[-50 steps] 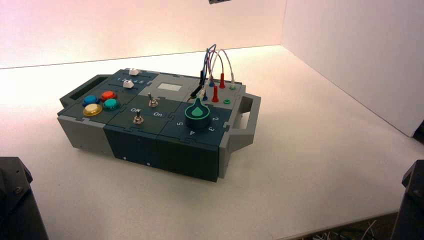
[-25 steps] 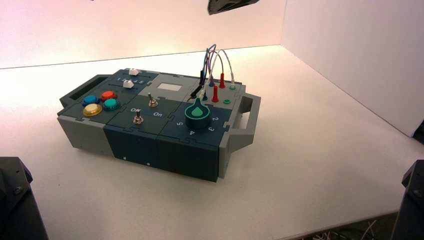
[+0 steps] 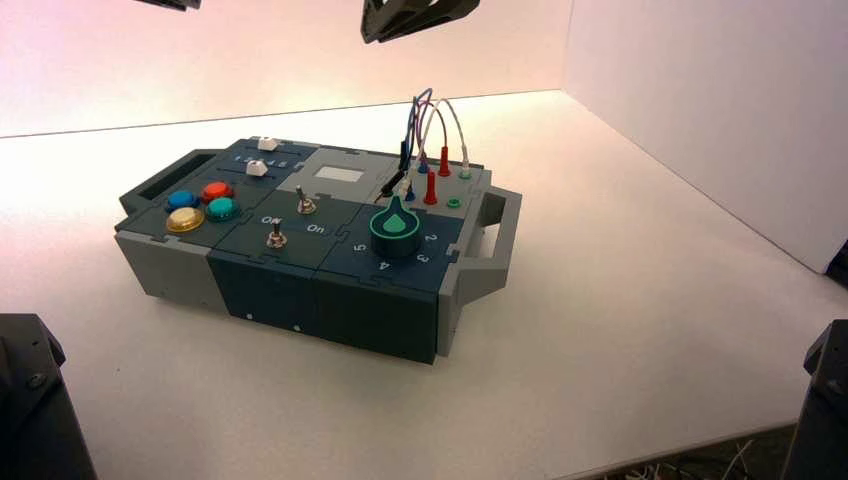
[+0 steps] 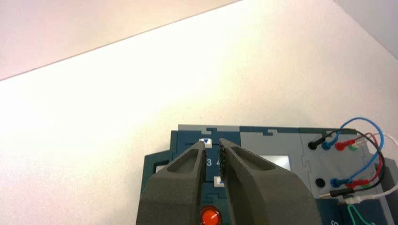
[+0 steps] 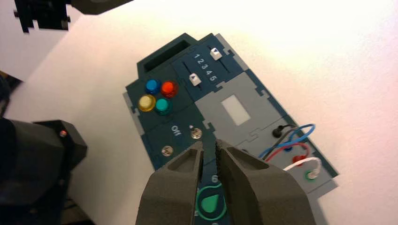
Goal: Insert the black wire.
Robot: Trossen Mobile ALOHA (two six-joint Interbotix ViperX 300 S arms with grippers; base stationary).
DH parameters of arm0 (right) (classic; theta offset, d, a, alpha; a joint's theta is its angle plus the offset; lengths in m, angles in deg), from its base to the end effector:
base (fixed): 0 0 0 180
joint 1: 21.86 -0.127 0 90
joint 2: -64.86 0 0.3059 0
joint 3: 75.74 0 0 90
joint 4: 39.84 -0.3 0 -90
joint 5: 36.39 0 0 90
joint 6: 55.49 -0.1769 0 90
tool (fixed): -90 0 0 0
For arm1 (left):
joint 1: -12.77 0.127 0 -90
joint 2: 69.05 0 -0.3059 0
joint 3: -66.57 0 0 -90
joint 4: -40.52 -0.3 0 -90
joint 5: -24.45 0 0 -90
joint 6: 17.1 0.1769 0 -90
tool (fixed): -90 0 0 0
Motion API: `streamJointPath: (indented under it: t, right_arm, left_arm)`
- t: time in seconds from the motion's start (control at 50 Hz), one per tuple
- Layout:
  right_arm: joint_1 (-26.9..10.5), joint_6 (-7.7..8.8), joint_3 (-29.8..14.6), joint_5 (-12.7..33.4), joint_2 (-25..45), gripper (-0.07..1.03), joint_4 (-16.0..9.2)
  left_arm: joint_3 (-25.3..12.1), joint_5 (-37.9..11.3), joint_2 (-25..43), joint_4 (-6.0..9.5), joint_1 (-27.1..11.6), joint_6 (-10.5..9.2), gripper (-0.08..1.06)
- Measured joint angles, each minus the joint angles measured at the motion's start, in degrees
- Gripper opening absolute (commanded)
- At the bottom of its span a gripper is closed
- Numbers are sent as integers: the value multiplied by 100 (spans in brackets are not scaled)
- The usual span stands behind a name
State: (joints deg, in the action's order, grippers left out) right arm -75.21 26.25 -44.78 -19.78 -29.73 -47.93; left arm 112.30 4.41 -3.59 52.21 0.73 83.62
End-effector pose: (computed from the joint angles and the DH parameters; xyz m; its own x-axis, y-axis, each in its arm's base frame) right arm 0.2175 0.3043 0.1785 0.4052 0.6120 -0.6792 -0.6755 0.7010 0.2287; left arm 0.2773 -0.0717 0.1814 0.7236 -0.2253 -0.6525 0.2563 0.9653 -0.0491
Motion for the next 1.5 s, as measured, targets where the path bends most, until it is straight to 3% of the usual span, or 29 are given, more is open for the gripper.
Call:
streamJointPath:
  t: [0.38,0.84,1.04,1.28,1.5]
  right_arm:
    - [-457,-9,-229,18,694,28,-800]
    - [-466,-35,-9,123,861,29,-1318]
    - [-475,-35,44,62,905,29,-1397]
    - [-457,-44,44,-123,1055,29,-1406]
    - [-448,-44,35,-132,1266,30,-1424]
  left_arm:
    - [325,466,-62,0,0,0,18]
    - [343,483,-70,0,-18,0,18]
    - [378,650,44,0,-44,-9,18]
    - [527,1160,615,9,-44,0,18]
    - [510,1283,1169,9,-44,0,18]
